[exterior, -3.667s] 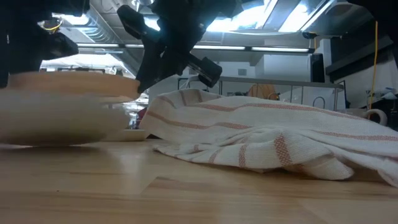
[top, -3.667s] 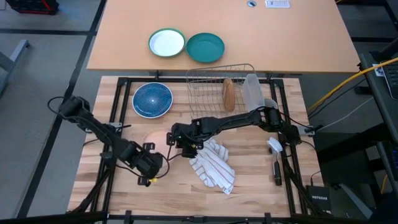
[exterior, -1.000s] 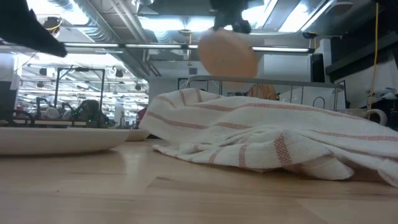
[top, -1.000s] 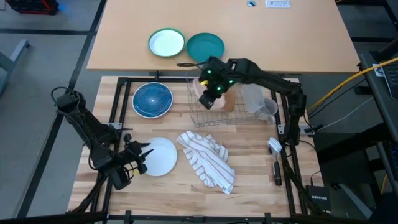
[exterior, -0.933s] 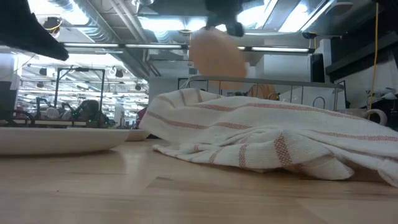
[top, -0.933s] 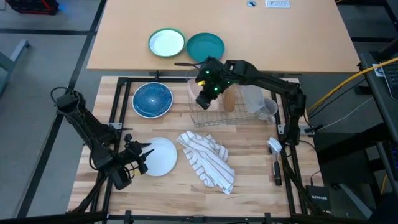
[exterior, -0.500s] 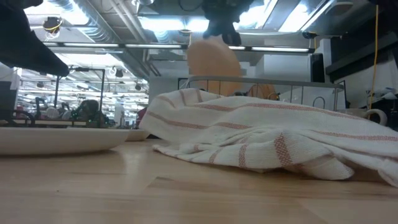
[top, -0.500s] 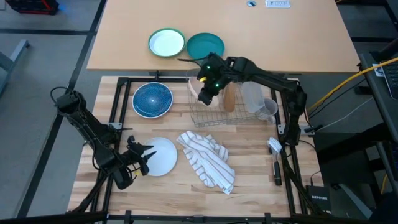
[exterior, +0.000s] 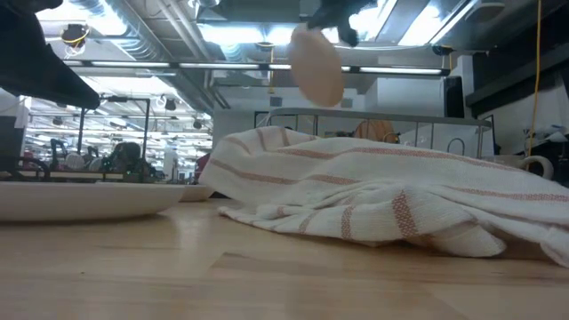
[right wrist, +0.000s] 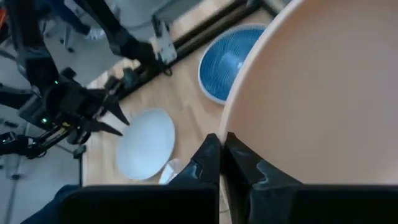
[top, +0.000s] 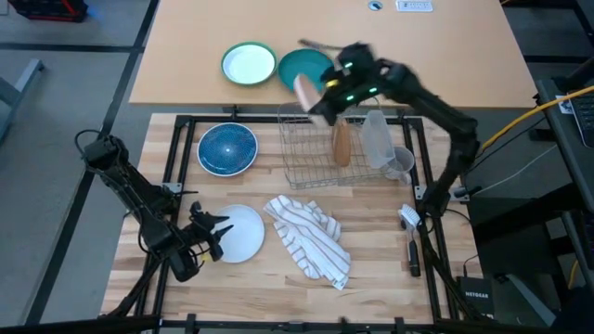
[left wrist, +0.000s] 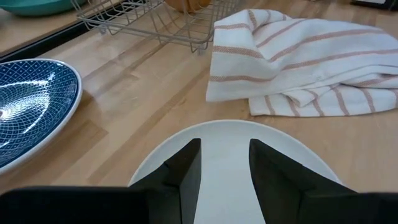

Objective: Sort dishes
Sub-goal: Put the orange plate into the dish rack

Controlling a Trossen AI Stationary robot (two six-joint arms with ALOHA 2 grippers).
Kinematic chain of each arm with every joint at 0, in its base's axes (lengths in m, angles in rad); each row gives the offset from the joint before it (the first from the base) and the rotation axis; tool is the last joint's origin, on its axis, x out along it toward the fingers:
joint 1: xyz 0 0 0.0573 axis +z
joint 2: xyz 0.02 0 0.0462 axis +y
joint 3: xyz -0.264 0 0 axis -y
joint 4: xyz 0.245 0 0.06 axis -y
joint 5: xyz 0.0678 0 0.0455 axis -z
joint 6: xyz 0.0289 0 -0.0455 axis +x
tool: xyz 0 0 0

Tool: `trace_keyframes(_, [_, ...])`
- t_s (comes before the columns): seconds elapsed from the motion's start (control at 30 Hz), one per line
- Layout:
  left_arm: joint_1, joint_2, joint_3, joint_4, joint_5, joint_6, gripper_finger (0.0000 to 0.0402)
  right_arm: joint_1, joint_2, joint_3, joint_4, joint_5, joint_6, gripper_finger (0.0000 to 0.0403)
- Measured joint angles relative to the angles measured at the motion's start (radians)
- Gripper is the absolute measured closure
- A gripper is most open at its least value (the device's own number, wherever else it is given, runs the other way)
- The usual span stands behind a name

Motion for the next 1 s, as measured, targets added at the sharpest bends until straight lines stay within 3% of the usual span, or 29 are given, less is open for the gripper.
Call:
trace_keyframes(0.13, [0.026,0.000,0.000,0.000,0.000,-0.009,0.0276,-0.055,-0.115,0.001,-0.129,0.017,-0.132,0.0398])
trace_keyframes(0.3, [0.063,0.000,0.000,0.000,-0.001,-0.032,0.0276,-0.068,-0.260,-0.015,-0.459,0.191,-0.241,0.0398])
trace_keyframes(0.4, [0.085,0.000,0.000,0.000,-0.001,-0.032,0.0276,-0.028,-0.409,-0.145,-0.442,0.248,-0.200,0.0398])
trace_keyframes(0.57, [0.119,0.000,0.001,0.000,-0.002,-0.025,0.0276,0.113,-0.741,-0.551,-0.065,0.309,0.001,0.0398])
trace_keyframes(0.73, [0.137,0.000,0.001,0.000,-0.003,0.002,0.0276,0.280,-1.020,-1.006,0.452,0.559,0.263,0.0398])
trace_keyframes(0.9, [0.149,0.000,0.001,0.000,-0.002,0.020,0.0276,0.392,-1.051,-1.342,1.199,0.553,0.193,0.0398])
trace_keyframes(1.0, [0.153,0.000,0.001,0.000,-0.002,0.021,0.0276,0.399,-1.012,-1.416,1.293,0.555,0.221,0.0398])
